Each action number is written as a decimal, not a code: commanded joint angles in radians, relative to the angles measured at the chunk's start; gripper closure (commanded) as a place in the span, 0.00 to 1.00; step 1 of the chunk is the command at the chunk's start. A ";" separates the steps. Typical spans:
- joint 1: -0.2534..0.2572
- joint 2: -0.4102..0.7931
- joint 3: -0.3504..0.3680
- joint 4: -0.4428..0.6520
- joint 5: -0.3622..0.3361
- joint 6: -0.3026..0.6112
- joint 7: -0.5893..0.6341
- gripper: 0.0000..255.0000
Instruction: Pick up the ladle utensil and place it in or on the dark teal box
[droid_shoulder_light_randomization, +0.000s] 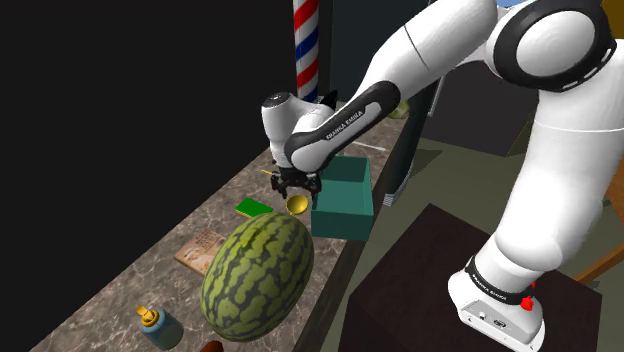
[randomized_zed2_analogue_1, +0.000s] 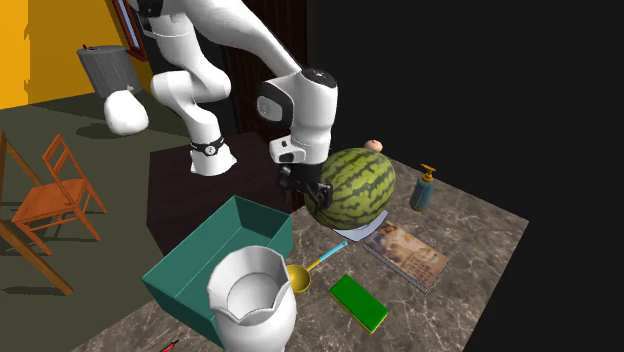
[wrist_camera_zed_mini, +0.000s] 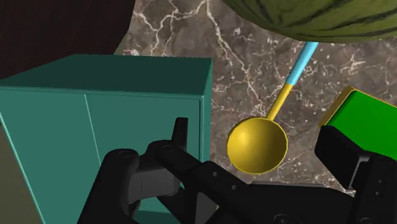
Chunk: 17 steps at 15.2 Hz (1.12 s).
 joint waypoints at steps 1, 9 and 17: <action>0.026 0.088 -0.030 0.057 -0.044 0.003 0.079 0.00; 0.133 0.413 -0.151 0.338 -0.106 -0.021 0.289 0.00; 0.158 0.534 -0.194 0.406 -0.126 0.021 0.335 0.00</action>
